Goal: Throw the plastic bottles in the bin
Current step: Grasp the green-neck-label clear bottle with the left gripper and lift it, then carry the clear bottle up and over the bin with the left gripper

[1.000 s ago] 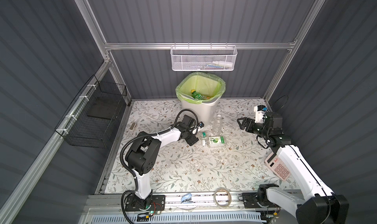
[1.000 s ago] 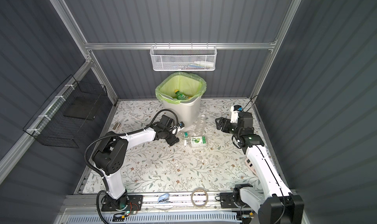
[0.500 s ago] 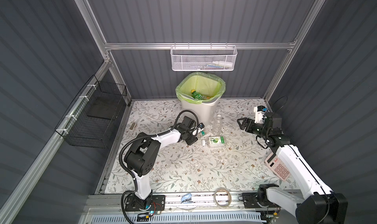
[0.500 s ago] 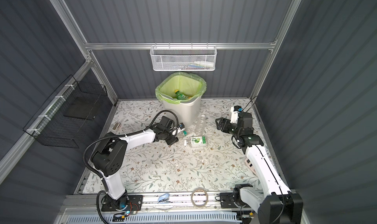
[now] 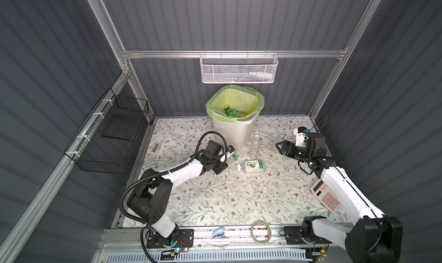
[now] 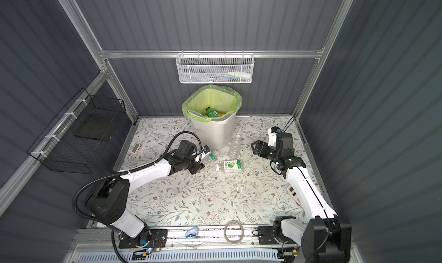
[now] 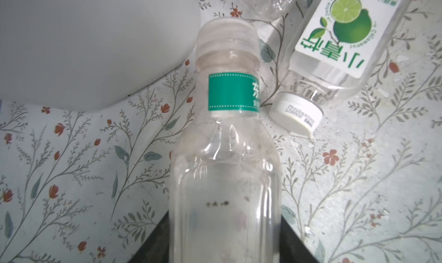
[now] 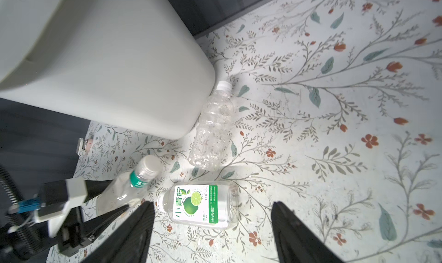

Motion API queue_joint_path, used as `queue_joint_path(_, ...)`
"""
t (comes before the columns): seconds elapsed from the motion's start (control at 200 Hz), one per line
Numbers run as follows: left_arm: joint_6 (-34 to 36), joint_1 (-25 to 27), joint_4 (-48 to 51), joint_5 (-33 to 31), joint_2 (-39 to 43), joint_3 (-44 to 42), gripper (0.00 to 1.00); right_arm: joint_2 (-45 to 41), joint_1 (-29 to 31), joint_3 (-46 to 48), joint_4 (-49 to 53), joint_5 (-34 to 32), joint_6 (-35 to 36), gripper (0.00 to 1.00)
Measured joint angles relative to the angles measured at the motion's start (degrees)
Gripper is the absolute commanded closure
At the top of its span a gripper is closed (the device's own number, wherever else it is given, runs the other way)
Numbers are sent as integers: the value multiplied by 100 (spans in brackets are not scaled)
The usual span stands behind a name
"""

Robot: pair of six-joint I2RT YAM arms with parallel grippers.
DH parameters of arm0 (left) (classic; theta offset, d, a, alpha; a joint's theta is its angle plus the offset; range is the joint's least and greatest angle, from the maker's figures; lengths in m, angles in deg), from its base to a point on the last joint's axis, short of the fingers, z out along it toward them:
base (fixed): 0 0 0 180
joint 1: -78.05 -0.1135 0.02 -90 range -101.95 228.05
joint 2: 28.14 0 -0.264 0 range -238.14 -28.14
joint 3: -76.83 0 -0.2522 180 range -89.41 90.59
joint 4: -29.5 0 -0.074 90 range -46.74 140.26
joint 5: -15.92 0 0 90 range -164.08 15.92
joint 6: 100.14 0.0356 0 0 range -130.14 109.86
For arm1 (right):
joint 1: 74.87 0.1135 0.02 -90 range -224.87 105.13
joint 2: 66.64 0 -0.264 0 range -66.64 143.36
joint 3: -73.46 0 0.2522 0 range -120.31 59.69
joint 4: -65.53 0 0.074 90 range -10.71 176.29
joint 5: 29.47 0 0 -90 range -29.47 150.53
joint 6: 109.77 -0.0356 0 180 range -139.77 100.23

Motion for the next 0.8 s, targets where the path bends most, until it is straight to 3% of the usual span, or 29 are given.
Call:
queue_joint_path(0.35,-761,0,-208,-160,1602,-774,46,570,66,-295,962,-332,98,21)
queue_joint_path(0.45,-852,2,-254,-199,2081,-774,46,809,273,-562,1303,-835,177,14)
queue_joint_path(0.525,-905,0,-299,-245,2396,-774,47,920,560,-728,1528,-1292,308,2)
queue_joint_path(0.575,-933,0,-354,-284,2581,-785,47,940,787,-793,1641,-1589,470,1)
queue_joint_path(0.68,-1001,2,-452,-345,2924,-859,47,710,1150,-699,1545,-2015,498,1)
queue_joint_path(0.801,-1062,4,-553,-428,3248,-960,47,-68,1172,-114,968,-2122,442,1)
